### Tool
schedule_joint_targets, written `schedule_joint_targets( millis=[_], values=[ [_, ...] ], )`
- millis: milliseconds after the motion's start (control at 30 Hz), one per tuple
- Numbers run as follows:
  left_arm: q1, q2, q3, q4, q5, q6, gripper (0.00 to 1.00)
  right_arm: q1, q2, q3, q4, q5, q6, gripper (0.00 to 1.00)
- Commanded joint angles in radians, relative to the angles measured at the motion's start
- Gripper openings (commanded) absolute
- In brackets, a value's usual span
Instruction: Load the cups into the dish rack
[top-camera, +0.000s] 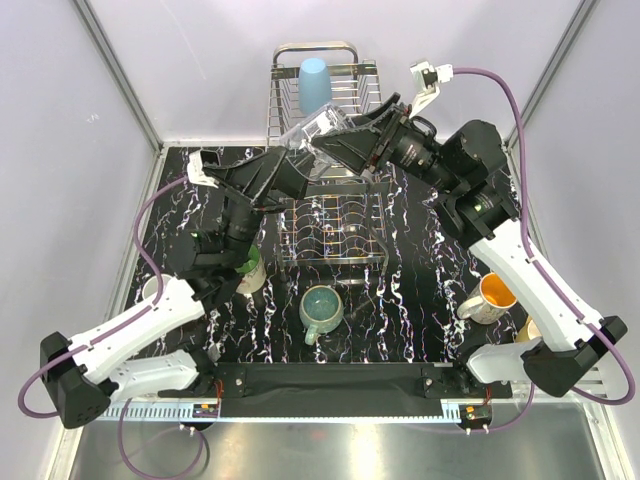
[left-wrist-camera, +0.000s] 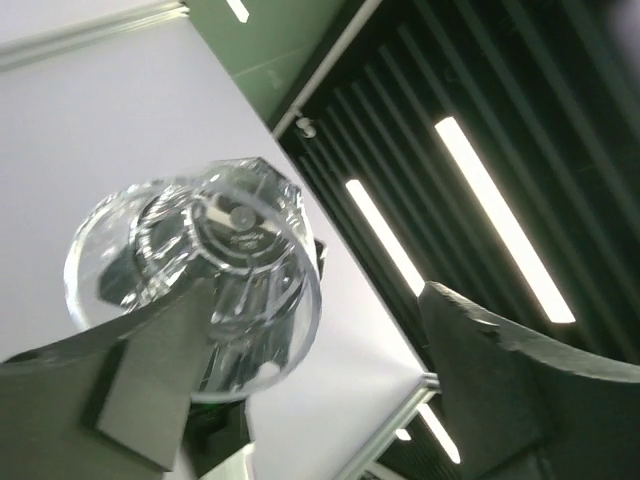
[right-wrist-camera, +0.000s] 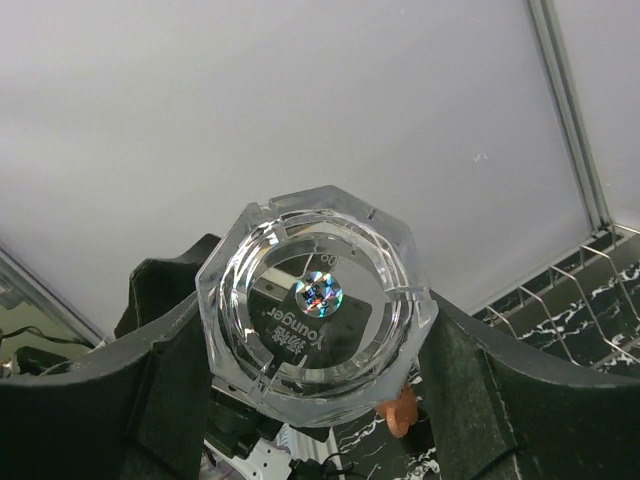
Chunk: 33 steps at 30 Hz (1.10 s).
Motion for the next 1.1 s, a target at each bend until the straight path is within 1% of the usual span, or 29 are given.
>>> schedule_joint_targets(
  millis=[0, 33, 67, 133, 167, 233, 267, 300, 333, 367, 400, 433, 467, 533, 567, 633, 667, 833, 967, 1067],
  values=[
    [0.003, -0.072, -0.044, -0.013, -0.015, 0.053, 0.95, 0.007, -0.005, 0.064, -0.028, 0.066, -0.058, 0.0],
    [0.006, -0.092, -0.074, -0.026, -0.025, 0.065, 0.98, 0.009, -0.001, 0.077, -0.048, 0.08, -0.067, 0.0],
    [0.01, -0.11, -0.087, -0.074, -0.03, 0.076, 0.99, 0.009, 0.004, 0.087, -0.101, 0.112, -0.094, 0.0],
    [0.015, -0.181, -0.108, -0.154, -0.048, 0.123, 0.99, 0.009, 0.021, 0.12, -0.147, 0.135, -0.13, 0.0],
    [0.015, -0.204, -0.108, -0.268, -0.056, 0.149, 0.99, 0.007, 0.029, 0.136, -0.204, 0.163, -0.169, 0.0],
    [0.015, -0.273, -0.081, -0.41, -0.088, 0.234, 0.99, 0.007, 0.067, 0.191, -0.258, 0.189, -0.205, 0.0],
    [0.015, -0.296, -0.064, -0.55, -0.102, 0.267, 0.99, 0.009, 0.084, 0.214, -0.287, 0.203, -0.248, 0.0],
    [0.015, -0.311, -0.049, -0.616, -0.116, 0.333, 0.99, 0.009, 0.101, 0.238, -0.339, 0.229, -0.268, 0.0],
    [0.013, -0.34, -0.012, -0.675, -0.143, 0.359, 0.99, 0.007, 0.139, 0.286, -0.364, 0.241, -0.291, 0.0],
    [0.015, -0.351, 0.006, -0.784, -0.157, 0.385, 0.99, 0.007, 0.16, 0.314, -0.39, 0.258, -0.352, 0.0],
    [0.015, -0.362, 0.025, -0.826, -0.167, 0.445, 0.99, 0.009, 0.183, 0.343, -0.448, 0.299, -0.38, 0.0],
    [0.015, -0.379, 0.057, -0.889, -0.176, 0.479, 0.99, 0.009, 0.24, 0.419, -0.485, 0.332, -0.406, 0.0],
    [0.015, -0.387, 0.074, -0.912, -0.182, 0.511, 0.99, 0.009, 0.272, 0.462, -0.561, 0.388, -0.462, 0.0],
    [0.015, -0.403, 0.115, -1.011, -0.209, 0.58, 0.98, 0.009, 0.359, 0.572, -0.62, 0.438, -0.51, 0.0],
    [0.015, -0.411, 0.123, -1.039, -0.217, 0.602, 0.98, 0.007, 0.381, 0.596, -0.643, 0.474, -0.548, 0.0],
    [0.015, -0.422, 0.14, -1.095, -0.242, 0.649, 0.98, 0.009, 0.437, 0.652, -0.655, 0.499, -0.585, 0.0],
    [0.015, -0.434, 0.142, -1.104, -0.245, 0.684, 0.98, 0.009, 0.453, 0.671, -0.663, 0.545, -0.614, 0.0],
    [0.015, -0.451, 0.163, -1.208, -0.303, 0.738, 0.99, 0.009, 0.581, 0.792, -0.708, 0.654, -0.71, 0.0],
    [0.015, -0.445, 0.201, -1.288, -0.317, 0.784, 0.99, 0.007, 0.63, 0.803, -0.715, 0.737, -0.742, 0.0],
    [0.013, -0.437, 0.226, -1.328, -0.329, 0.809, 0.99, 0.007, 0.656, 0.811, -0.709, 0.76, -0.762, 0.0]
  ],
)
